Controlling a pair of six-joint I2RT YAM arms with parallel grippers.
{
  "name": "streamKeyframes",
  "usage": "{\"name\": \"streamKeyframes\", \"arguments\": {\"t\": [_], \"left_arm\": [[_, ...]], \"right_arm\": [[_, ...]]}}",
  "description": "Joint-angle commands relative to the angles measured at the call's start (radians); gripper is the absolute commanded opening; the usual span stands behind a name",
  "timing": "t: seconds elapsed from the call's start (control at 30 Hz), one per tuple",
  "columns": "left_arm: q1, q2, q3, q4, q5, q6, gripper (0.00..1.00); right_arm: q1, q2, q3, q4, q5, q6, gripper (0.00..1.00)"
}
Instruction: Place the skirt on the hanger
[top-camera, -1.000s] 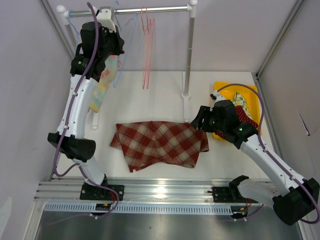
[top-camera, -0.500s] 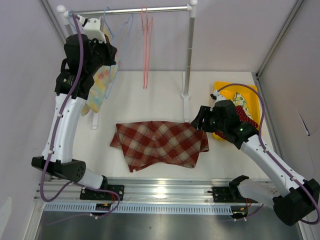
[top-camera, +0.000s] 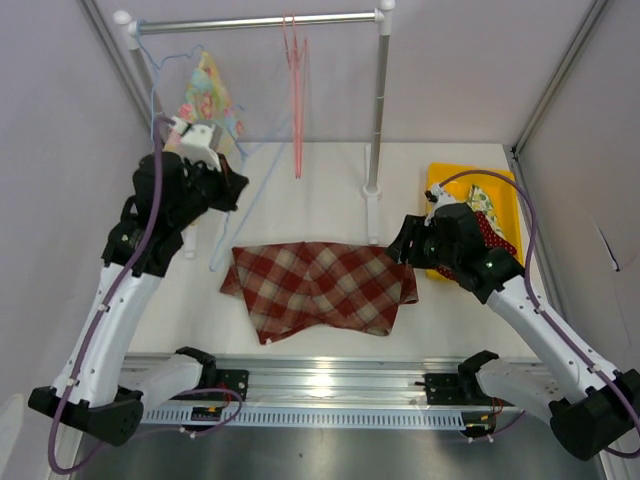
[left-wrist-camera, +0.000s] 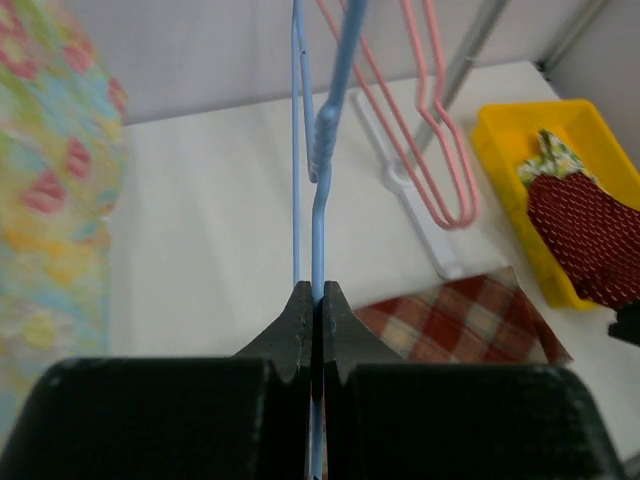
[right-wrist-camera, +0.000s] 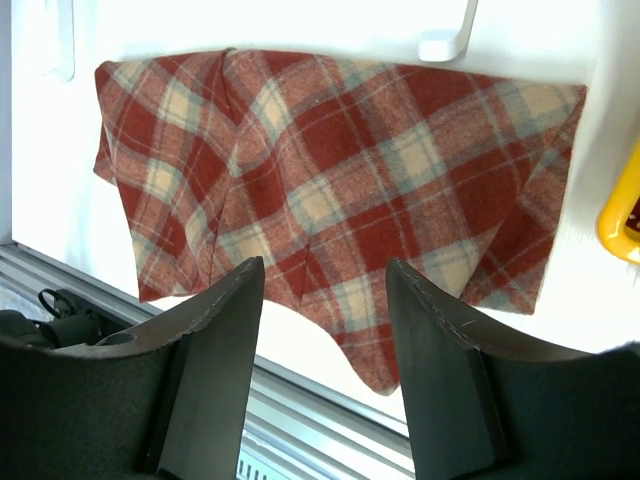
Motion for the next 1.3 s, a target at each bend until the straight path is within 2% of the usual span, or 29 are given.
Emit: {"name": "streamKeyframes", "arguments": {"t": [0.0,0.17,0.33,0.5,0.67,0.93,1.17,1.27], "left_arm": [[-0.119,-0.073,-0.143,0.01,0.08,-0.038,0.0],[-0.335,-0.147,-0.341,0.067,0.105,-0.12,0.0],[-0.427,-0.202,-0.509,0.195,0.203,-0.218,0.0],[-0.531,-0.188,-0.663,0.359,0.309,-0.311,0.0],[-0.631,-0.161,-0.751,0.459,0.294,-0.357,0.0],[-0.659,-0.132,-0.881,0.602,0.342,-0.403,0.0],[-0.668,-0.101,-1.004,0.76,0.364,-0.454,0.0],[-0.668,-0.101,-1.021,0.771,0.35,-0.457,0.0]], "right_arm": [[0.016,-0.037,0.041,-0.042,0.013,-0.009,0.57],[0.064,-0.074,0.064,-0.103,0.041,0.001,0.56],[0.152,-0.108,0.07,-0.146,0.073,0.032,0.56],[0.258,-0.112,0.058,-0.202,0.166,0.069,0.55],[0.37,-0.118,0.028,-0.229,0.254,0.128,0.53],[0.458,-0.152,-0.052,-0.323,0.34,0.222,0.51],[0.473,-0.229,-0.209,-0.286,0.295,0.296,0.51],[0.484,-0.23,-0.253,-0.254,0.291,0.311,0.5]]}}
